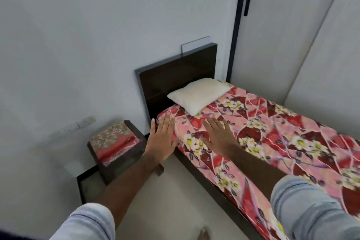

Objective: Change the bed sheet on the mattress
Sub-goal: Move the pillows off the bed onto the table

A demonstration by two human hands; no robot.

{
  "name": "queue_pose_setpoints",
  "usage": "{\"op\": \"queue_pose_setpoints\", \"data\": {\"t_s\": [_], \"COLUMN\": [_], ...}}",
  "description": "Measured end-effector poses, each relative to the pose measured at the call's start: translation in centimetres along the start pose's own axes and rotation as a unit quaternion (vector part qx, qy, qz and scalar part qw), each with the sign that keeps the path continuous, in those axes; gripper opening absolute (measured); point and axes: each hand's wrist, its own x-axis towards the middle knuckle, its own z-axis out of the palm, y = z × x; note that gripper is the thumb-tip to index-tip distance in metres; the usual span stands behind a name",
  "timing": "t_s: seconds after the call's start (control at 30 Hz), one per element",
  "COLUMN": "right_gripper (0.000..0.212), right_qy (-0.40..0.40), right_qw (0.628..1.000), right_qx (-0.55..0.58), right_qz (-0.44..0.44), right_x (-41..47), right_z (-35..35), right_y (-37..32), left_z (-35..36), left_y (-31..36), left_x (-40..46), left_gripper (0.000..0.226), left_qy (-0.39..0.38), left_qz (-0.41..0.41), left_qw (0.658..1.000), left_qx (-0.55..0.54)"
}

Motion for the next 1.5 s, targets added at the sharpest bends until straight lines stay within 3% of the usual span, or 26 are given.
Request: {"op": "queue_pose_setpoints", "data": {"t_s": [0.37,0.53,0.8,1.0,1.13,1.2,1.37,1.43,1.5], "right_gripper": [0.074,0.073,0.074,0.076,0.081,0.086,0.071,0.055,0.047], "right_qy": [-0.037,-0.036,-0.098,-0.157,-0.128,-0.109,0.042,0.097,0.129], "right_qw": [0.999,0.998,0.976,0.926,0.851,0.773,0.519,0.451,0.42], "right_qx": [0.017,0.017,0.091,0.176,0.298,0.38,0.568,0.605,0.639], "right_qz": [0.017,0.047,0.17,0.295,0.413,0.496,0.637,0.649,0.632], "right_x": [23.8,32.7,47.8,60.0,66.4,68.9,72.4,73.0,73.3], "right_z": [3.2,5.3,15.8,24.0,29.6,32.2,36.1,36.6,36.5], "right_y": [9.1,13.9,22.2,25.5,27.1,28.0,29.6,30.1,30.5], "left_z": [3.8,7.6,19.2,30.3,37.6,40.4,46.5,47.6,48.0], "left_y": [-7.4,-9.1,-11.6,-15.1,-16.2,-16.3,-17.4,-17.1,-16.5], "left_x": [25.0,36.5,58.7,74.2,82.7,85.5,88.8,88.4,87.7], "left_gripper": [0.081,0.095,0.076,0.077,0.081,0.083,0.087,0.087,0.084], "left_qy": [-0.004,-0.011,-0.088,-0.161,-0.222,-0.24,-0.292,-0.314,-0.322], "left_qz": [0.02,0.062,0.128,0.163,0.128,0.096,-0.017,-0.018,-0.017], "left_qw": [1.0,0.998,0.986,0.971,0.961,0.956,0.912,0.902,0.901], "left_qx": [-0.009,-0.017,-0.065,-0.069,-0.101,-0.139,-0.287,-0.296,-0.289]}}
